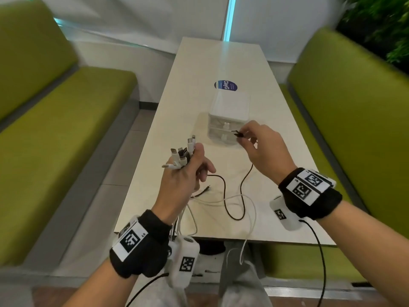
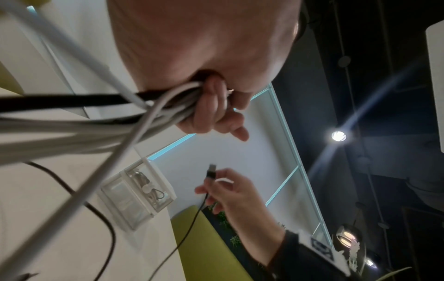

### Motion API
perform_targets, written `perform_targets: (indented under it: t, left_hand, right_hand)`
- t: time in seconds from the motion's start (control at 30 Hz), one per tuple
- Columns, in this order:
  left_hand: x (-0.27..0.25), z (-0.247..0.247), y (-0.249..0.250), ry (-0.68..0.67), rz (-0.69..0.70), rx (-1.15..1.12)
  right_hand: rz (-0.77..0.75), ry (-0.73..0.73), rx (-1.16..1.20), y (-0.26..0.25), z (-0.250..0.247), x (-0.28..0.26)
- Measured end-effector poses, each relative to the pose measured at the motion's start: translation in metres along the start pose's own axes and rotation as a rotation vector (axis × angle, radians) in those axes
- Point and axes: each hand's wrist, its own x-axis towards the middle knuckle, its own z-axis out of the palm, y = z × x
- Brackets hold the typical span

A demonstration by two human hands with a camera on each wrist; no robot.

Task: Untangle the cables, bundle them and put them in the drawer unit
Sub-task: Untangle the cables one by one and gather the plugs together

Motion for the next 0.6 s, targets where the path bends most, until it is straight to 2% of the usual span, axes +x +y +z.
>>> perform_targets:
  t: [0.07,0.2,0.37,0.47,0.6]
  left_hand:
    - [-0.006,0.001,0.003,0.034,0.058,0.025]
    - [-0.017,0.003,0.007,0.117,0.154,0.122]
    - [-0.029,0.003,0.012,0.08,0.099,0.105]
    - [-0.034,0.0,0.014,0.07,0.098,0.146]
    - [-0.034,-0.007,0.012,0.039,0.11,0.136]
  right_hand:
    - [0.025,0.002,0.161,-0.024,-0.015,-0.012]
    - [0.081,-0.094,0.506,-0.063,-0.028,-0.039]
    - [0.046,-0.139,0.711,-0.088,-0.019,-0.056]
    - [0.052,-0.144,0.763,-0.095,-0.012,-0.059]
    - [-0.027,-0.162,0.729,-0.1,-0.003,-0.064]
